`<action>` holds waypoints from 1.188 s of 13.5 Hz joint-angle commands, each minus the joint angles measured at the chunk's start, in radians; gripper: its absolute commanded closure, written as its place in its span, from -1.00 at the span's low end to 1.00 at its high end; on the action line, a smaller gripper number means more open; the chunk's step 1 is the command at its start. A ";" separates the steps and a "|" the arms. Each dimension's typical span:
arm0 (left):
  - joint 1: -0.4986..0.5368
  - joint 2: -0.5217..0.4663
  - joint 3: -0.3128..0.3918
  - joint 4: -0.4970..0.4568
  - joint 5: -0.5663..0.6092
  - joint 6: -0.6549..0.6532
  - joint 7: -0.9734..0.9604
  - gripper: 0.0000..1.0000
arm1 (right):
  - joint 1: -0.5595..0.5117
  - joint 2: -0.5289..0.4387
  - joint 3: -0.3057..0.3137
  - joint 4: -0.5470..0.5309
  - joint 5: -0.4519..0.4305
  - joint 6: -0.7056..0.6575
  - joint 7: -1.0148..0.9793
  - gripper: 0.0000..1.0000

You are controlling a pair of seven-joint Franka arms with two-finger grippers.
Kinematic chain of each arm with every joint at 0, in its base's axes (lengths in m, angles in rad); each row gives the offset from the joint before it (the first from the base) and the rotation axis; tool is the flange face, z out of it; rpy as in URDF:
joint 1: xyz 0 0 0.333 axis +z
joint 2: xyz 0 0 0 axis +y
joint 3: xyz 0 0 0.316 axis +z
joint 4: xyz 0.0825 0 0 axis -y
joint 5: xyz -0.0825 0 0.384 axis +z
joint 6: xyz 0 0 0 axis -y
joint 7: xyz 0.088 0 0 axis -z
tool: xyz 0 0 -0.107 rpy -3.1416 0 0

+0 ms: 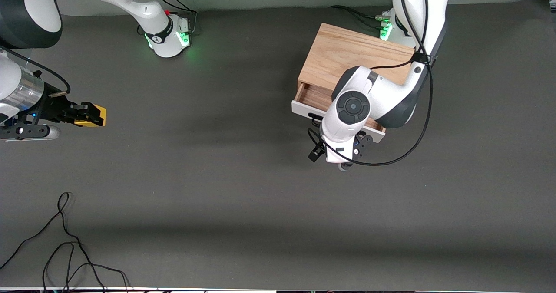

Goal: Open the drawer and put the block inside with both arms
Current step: 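Pull the drawer handle outward with the left gripper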

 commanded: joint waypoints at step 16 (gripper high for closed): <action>-0.018 0.030 0.006 0.013 0.062 -0.006 -0.005 -0.99 | 0.004 -0.021 -0.003 -0.018 -0.014 0.017 0.020 0.14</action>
